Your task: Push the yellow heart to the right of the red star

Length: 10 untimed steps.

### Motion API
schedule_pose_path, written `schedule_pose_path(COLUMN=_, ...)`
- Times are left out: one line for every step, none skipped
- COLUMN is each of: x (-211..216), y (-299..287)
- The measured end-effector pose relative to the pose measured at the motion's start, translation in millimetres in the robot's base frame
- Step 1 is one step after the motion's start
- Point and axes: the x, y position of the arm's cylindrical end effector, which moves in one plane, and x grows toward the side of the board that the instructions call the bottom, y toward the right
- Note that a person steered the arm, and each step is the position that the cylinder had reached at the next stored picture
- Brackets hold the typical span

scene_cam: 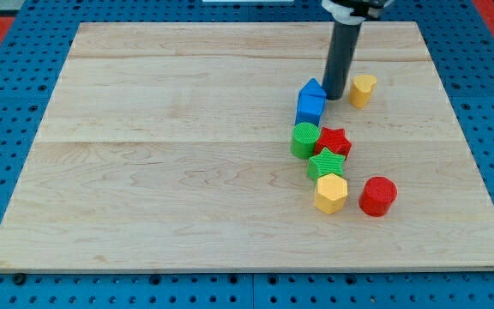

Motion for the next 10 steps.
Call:
schedule_pose_path(x=-50.9, y=3.9)
schedule_pose_path(x=-42.4, y=46.8)
schedule_pose_path(x=-11.3, y=40.3)
schedule_pose_path(x=39.6, y=28.8)
schedule_pose_path(x=-4.7, y=35.4)
schedule_pose_path(x=-29.9, y=88.0)
schedule_pose_path(x=8.9, y=92.8)
schedule_pose_path(x=61.9, y=60.8)
schedule_pose_path(x=105.8, y=15.1)
schedule_pose_path(x=90.1, y=22.6)
